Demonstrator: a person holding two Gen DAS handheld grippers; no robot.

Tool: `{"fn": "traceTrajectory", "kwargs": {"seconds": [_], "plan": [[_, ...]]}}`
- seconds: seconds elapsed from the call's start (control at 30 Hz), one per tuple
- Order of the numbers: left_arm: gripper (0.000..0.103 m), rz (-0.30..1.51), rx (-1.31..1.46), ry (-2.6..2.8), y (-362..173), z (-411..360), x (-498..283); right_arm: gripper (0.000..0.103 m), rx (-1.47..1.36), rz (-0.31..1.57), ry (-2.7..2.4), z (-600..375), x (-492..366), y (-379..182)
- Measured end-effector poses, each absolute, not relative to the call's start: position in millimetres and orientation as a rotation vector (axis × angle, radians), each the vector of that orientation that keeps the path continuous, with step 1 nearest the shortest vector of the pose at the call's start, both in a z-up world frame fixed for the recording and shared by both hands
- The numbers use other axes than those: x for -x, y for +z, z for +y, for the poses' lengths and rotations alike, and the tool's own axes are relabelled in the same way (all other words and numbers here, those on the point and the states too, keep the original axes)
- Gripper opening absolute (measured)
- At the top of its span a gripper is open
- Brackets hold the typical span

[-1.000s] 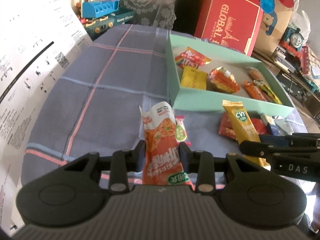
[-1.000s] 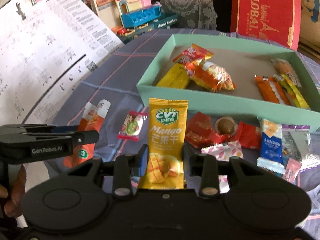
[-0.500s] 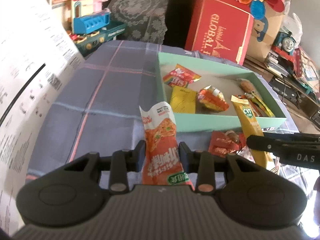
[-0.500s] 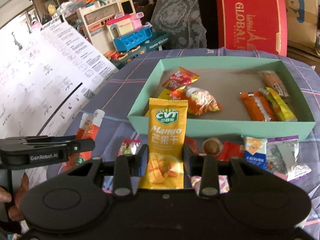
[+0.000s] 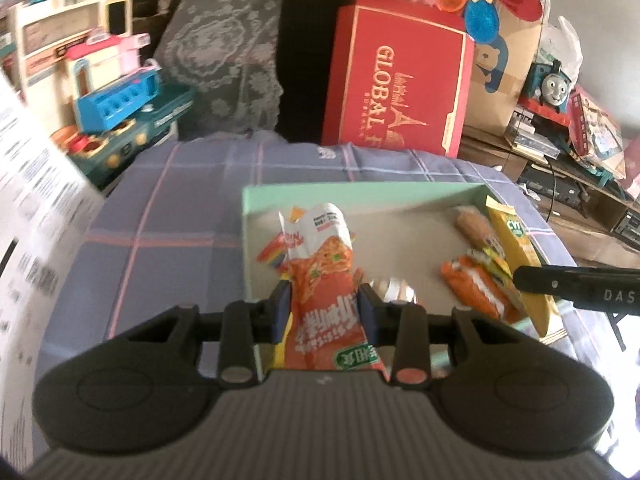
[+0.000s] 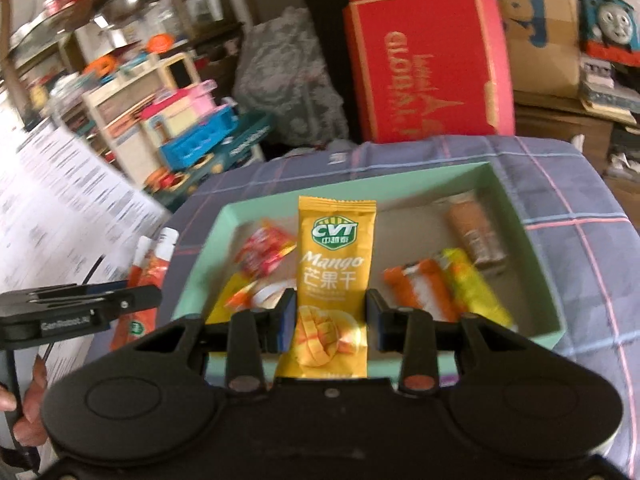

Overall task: Organize snacks
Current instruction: 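Carry both packets over the green box and open both tools to release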

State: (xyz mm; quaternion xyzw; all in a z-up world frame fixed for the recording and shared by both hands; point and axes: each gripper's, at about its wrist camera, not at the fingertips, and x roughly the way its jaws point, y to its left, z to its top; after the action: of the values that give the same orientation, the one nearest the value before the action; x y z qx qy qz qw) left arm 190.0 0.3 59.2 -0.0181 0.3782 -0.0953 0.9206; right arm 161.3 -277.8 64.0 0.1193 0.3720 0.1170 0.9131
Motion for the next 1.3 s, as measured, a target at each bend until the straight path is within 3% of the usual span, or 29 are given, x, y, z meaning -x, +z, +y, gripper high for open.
{"fn": "traceTrajectory", "kwargs": {"seconds": [0.37, 0.73, 0.8, 0.87, 0.97, 1.0, 1.07, 1.2, 1.3], "plan": [[0.035, 0.913, 0.026, -0.242, 17, -60, -310, 0.036, -0.305, 0.853, 0.143, -305, -271, 22], [0.037, 1.001, -0.011, -0.16, -29, -65, -354, 0.037, -0.309, 0.906, 0.104, -305, -309, -10], [0.04, 1.01, -0.002, -0.123, -34, -56, -355, 0.042, -0.303, 0.9, 0.09, -306, -311, -12], [0.044, 1.011, 0.002, -0.105, -32, -51, -352, 0.072, -0.328, 0.889, 0.091, -308, -309, -10], [0.07, 0.961, -0.019, -0.115, -19, -53, -340, 0.093, -0.344, 0.849, 0.099, -307, -299, 1], [0.078, 0.937, -0.025, -0.118, -13, -54, -334, 0.095, -0.341, 0.838, 0.102, -306, -297, 5], [0.08, 0.902, -0.034, -0.125, -1, -56, -324, 0.103, -0.334, 0.822, 0.111, -304, -292, 13], [0.099, 0.86, -0.047, -0.147, 19, -61, -303, 0.103, -0.354, 0.809, 0.137, -303, -277, 27], [0.1, 0.842, -0.059, -0.167, 29, -64, -282, 0.103, -0.372, 0.807, 0.153, -302, -261, 34]]}}
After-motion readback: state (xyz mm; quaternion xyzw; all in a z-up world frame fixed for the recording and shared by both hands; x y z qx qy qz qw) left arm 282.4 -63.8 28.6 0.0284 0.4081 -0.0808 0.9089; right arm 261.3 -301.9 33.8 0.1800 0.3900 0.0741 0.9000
